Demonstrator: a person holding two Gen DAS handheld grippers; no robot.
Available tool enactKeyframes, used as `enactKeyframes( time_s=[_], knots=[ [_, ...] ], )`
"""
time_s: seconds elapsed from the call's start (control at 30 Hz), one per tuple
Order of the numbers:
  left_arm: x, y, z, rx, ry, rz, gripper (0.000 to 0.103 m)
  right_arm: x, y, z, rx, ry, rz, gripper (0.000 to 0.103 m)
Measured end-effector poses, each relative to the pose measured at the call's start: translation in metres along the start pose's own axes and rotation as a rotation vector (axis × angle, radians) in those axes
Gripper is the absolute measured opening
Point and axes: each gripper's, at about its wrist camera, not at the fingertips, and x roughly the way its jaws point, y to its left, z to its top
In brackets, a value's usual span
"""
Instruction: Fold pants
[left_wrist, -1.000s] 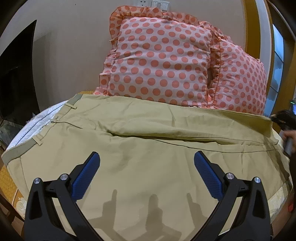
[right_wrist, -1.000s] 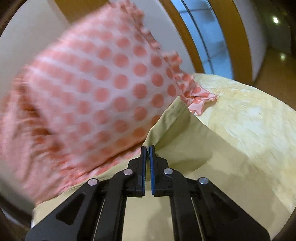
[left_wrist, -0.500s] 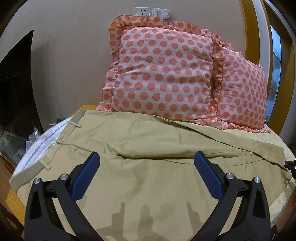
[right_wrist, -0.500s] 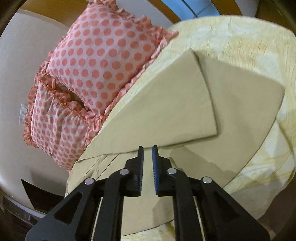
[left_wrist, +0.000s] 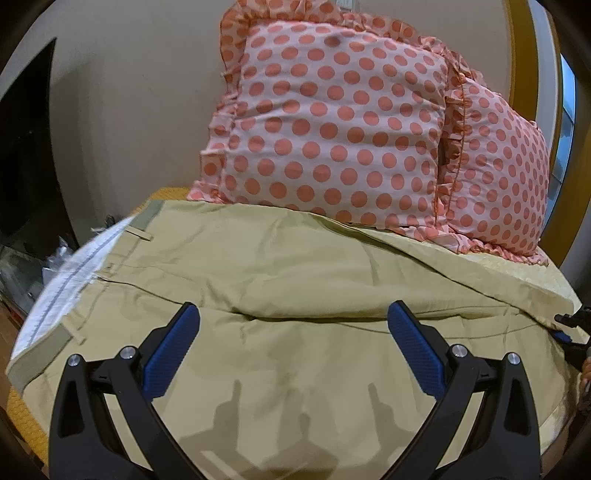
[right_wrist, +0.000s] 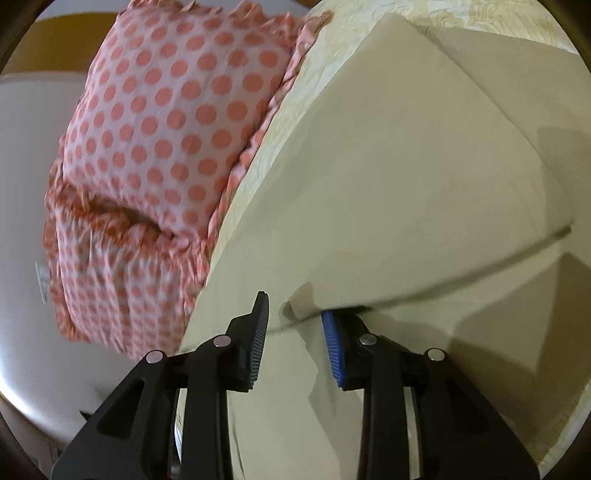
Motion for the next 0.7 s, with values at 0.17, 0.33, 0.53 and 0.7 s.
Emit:
enactKeyframes(
  time_s=[0.17, 0.33, 0.53, 0.7],
  knots=[
    [0.027, 0.01, 0.018, -0.096, 0.059, -0.073, 0.101, -0.003, -0.007, 0.009, -0.048, -0.102, 0.103, 0.003],
    [0.071, 0.015, 0.048, -0.165, 0.116, -0.122, 0.092, -0.045, -0.015, 0.007, -0.107, -0.216, 0.227, 0.003],
    [0.157, 0.023, 0.068, -0.304, 0.325, -0.079, 0.067, -0.046, -0.017, 0.01, -0.114, -0.195, 0.249, 0.003],
    [0.191, 0.033, 0.068, -0.364, 0.351, -0.044, 0.018, -0.045, -0.013, 0.014, -0.144, -0.194, 0.252, 0.003]
  ],
)
